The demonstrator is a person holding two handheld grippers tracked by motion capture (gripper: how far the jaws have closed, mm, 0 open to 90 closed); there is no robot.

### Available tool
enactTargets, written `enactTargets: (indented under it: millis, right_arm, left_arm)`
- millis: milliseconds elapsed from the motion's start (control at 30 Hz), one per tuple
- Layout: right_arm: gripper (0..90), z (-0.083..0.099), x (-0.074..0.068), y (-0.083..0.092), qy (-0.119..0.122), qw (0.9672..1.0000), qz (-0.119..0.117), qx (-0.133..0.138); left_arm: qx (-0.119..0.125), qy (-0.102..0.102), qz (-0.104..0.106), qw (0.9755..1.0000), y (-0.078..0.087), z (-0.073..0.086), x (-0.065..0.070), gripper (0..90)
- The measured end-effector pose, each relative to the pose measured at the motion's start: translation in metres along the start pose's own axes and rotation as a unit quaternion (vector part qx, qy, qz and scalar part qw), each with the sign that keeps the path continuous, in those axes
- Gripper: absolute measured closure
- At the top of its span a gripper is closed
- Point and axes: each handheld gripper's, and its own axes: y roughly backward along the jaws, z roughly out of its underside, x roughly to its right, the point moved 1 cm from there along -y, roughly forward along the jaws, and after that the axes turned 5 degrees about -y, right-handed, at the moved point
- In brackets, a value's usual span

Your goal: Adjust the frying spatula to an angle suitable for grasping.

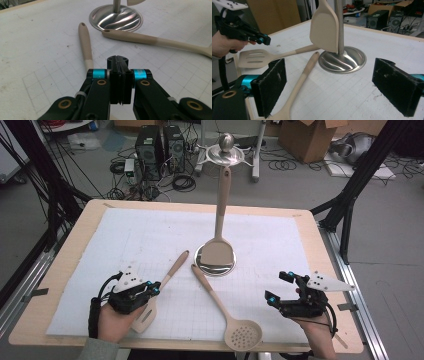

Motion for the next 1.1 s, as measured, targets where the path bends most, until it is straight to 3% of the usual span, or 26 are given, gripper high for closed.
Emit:
enactTargets:
  millis: [200,367,600,767,900,1100]
  right_arm:
    - [11.1,-0.001,0.001,0.003,0.008,0.9999,-0.002,0.008]
    - [11.1,-0.003,0.0,0.007,0.009,0.9998,-0.002,0.017]
    - [11.1,-0.004,-0.001,0.008,0.009,0.9998,-0.005,0.018]
    - [11.2,-0.003,-0.002,0.008,0.008,0.9998,-0.005,0.016]
    - [11.1,-0.004,-0.003,0.009,0.008,0.9998,-0.007,0.02]
    - [11.2,-0.005,-0.002,0.01,0.01,0.9997,-0.008,0.023]
  left_arm:
    - [-0.031,0.009,0.004,0.9995,-0.013,-0.001,-0.003,89.2]
    - [-0.043,0.023,0.004,0.9988,-0.015,-0.001,-0.008,89.3]
    - [-0.043,0.02,-0.002,0.9989,-0.014,-0.004,-0.003,89.4]
    - [-0.049,0.007,-0.002,0.9988,-0.015,-0.014,0.006,89.4]
    - [-0.067,0.003,-0.005,0.9977,-0.026,-0.018,0.009,89.4]
    - [-0.094,0.018,-0.01,0.9954,-0.041,-0.012,0.003,89.5]
